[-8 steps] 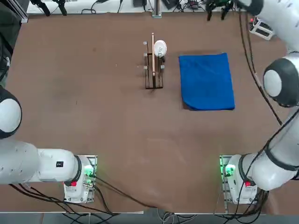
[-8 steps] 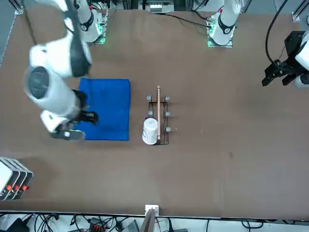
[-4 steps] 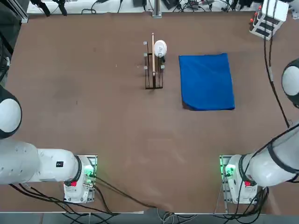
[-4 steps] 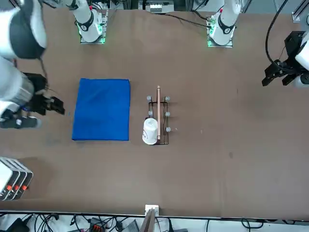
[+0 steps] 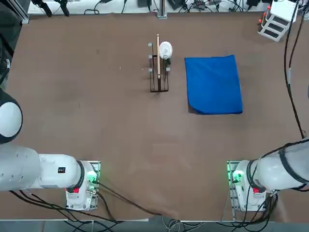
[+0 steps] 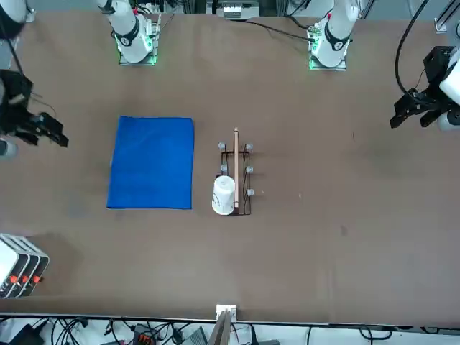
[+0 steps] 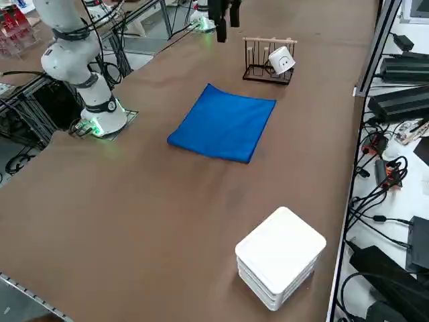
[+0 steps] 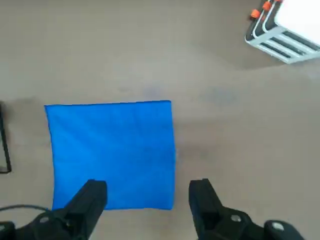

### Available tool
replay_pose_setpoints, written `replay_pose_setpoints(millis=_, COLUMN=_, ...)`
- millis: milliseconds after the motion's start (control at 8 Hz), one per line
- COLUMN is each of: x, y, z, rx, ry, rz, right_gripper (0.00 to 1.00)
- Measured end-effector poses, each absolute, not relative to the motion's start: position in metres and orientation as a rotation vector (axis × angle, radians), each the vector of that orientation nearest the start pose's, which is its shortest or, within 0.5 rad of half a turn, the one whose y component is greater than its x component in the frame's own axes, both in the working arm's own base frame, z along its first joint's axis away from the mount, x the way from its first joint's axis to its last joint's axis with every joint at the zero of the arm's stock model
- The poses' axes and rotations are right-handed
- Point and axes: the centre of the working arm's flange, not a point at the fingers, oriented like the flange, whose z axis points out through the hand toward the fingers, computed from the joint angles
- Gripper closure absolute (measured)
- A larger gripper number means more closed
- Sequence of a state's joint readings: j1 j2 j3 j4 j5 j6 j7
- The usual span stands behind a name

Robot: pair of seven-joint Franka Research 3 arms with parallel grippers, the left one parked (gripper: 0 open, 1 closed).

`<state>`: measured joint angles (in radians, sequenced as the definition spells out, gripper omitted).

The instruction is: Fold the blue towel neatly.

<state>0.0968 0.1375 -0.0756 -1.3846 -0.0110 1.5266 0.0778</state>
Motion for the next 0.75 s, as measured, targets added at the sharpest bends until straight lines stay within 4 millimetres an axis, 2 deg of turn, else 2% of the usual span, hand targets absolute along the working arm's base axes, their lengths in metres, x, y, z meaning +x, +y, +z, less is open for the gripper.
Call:
replay_pose_setpoints(millis=250, x=0.565, y=0.013, z=0.641, rx=-3.161, ry=0.105, rz=0.024, right_gripper=0.00)
replay_pose_setpoints(millis=750, x=0.520, y=-0.001, z=0.645, rx=-3.160, ry=0.136, rz=0.047, right_gripper=0.00)
